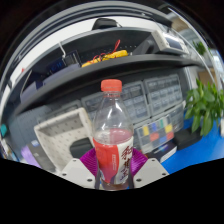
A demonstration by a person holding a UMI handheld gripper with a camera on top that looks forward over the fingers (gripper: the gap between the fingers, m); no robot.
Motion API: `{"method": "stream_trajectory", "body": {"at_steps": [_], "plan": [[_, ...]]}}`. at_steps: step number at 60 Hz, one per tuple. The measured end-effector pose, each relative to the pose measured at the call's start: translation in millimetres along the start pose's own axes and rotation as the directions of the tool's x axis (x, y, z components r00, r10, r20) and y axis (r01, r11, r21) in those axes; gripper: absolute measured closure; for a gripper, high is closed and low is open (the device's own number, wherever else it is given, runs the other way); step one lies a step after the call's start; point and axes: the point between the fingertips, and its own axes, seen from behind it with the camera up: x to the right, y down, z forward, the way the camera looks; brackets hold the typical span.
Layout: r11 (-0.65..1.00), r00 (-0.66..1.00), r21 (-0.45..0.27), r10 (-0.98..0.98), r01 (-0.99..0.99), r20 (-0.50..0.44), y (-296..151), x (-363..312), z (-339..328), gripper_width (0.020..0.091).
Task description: Pour water
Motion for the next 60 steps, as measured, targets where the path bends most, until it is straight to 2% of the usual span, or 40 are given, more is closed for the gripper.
{"method": "stream_trajectory", "body": {"at_steps": [6,12,22,33,34,35,36,43,55,60], "plan": [[0.988,0.986,-0.007,-0.157,0.157,-0.055,15,45,8,0.072],[0.975,0.973,-0.036,-0.22,0.217,-0.076,36,78,18,0.072],[0.962,0.96,-0.083,-0.268,0.261,-0.076,69,119,32,0.0721],[0.956,0.957,-0.094,-0.286,0.28,-0.056,107,139,48,0.0719],[0.953,0.956,-0.105,-0.289,0.283,-0.051,113,140,49,0.0683],[0.949,0.954,-0.124,-0.297,0.289,-0.046,119,141,46,0.0686],[0.953,0.953,-0.073,-0.299,0.296,-0.044,111,138,48,0.0689],[0.956,0.956,-0.051,-0.291,0.288,-0.042,113,138,44,0.0696],[0.97,0.967,-0.033,-0.244,0.243,-0.068,113,142,40,0.0583],[0.967,0.966,-0.07,-0.249,0.244,-0.076,121,143,36,0.0421]]}}
